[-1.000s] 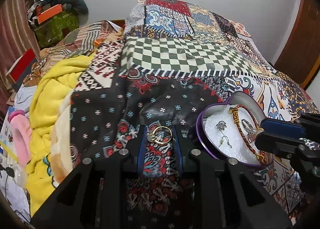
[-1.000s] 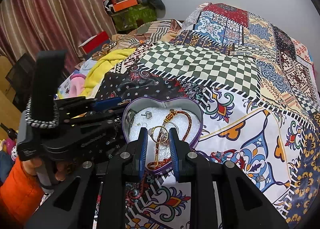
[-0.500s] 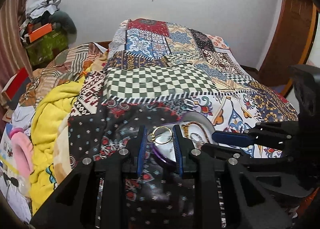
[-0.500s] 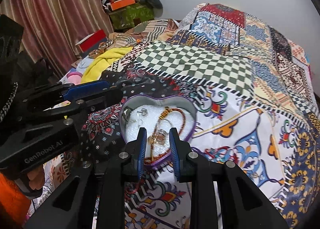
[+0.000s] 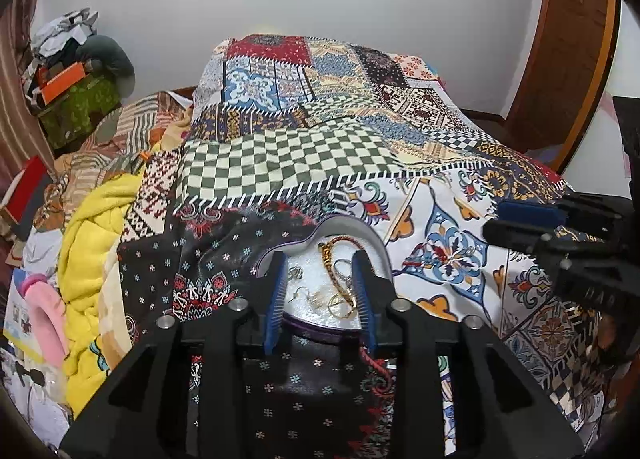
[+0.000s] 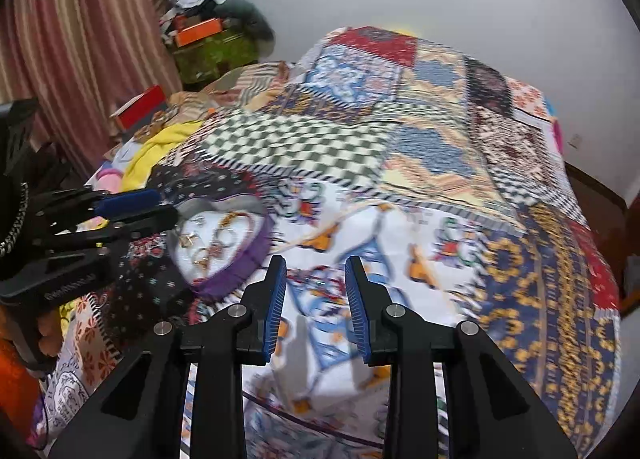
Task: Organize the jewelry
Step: 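Lower the gold ring into the heart tin and open the left gripper, then move the left gripper to the red beaded bracelet and close on it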
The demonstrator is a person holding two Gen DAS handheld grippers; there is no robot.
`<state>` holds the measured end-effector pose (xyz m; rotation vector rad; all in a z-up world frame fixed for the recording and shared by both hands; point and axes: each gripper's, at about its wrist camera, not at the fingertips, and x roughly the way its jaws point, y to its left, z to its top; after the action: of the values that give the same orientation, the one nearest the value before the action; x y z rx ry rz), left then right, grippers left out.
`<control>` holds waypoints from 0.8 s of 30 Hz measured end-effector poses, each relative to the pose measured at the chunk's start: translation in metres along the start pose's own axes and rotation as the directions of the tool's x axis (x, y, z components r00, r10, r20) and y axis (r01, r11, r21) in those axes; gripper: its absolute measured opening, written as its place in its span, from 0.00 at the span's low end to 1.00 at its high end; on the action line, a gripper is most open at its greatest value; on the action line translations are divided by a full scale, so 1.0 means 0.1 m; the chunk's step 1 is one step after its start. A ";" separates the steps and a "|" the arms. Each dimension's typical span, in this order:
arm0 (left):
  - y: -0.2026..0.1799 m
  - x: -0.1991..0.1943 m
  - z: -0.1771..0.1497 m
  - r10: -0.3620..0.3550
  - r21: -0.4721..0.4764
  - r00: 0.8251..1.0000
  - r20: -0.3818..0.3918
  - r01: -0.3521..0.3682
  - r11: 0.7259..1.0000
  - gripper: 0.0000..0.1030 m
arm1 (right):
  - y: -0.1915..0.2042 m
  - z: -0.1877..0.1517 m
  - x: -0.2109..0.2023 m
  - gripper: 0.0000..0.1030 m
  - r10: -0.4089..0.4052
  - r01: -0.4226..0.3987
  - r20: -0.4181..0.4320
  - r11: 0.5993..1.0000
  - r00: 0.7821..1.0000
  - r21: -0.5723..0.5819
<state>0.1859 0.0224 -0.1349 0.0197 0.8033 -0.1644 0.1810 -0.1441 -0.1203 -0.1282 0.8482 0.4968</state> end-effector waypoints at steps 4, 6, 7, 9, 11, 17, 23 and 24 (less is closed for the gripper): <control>-0.09 -0.06 0.06 0.006 0.004 1.000 0.005 -0.006 1.000 0.36 | -0.18 -0.04 -0.14 0.27 -0.034 0.034 0.013 0.999 0.999 0.032; -0.14 -0.08 0.08 0.001 0.004 1.000 0.006 -0.001 1.000 0.36 | -0.26 -0.06 -0.20 0.27 -0.047 0.046 0.018 0.998 0.999 0.048; -0.19 -0.09 0.10 -0.004 0.007 1.000 0.008 0.004 1.000 0.36 | -0.31 -0.07 -0.23 0.27 -0.053 0.052 0.021 0.997 0.998 0.056; -0.27 -0.11 0.11 -0.015 0.015 1.000 0.009 0.015 1.000 0.37 | -0.37 -0.10 -0.29 0.28 -0.060 0.058 0.025 0.996 0.998 0.067; -0.38 -0.10 0.12 -0.029 0.031 1.000 0.008 0.029 0.999 0.39 | -0.44 -0.13 -0.33 0.28 -0.070 0.068 0.026 0.995 0.997 0.076; -0.69 0.07 0.06 -0.089 0.034 0.995 -0.040 0.090 0.995 0.40 | -0.61 -0.25 -0.39 0.34 -0.077 0.075 0.014 0.992 0.997 0.097; -0.93 0.42 -0.10 -0.129 0.008 0.982 -0.139 0.131 0.991 0.40 | -0.72 -0.37 -0.31 0.34 -0.068 0.070 -0.022 0.992 0.997 0.107; -0.95 0.47 -0.12 -0.131 0.004 0.980 -0.148 0.133 0.991 0.40 | -0.73 -0.38 -0.30 0.34 -0.064 0.067 -0.027 0.992 0.998 0.107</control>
<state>0.1949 -0.0771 -0.1724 -0.0082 0.9520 -0.2972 0.1725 -0.2302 -0.1297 -0.0626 0.8894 0.3880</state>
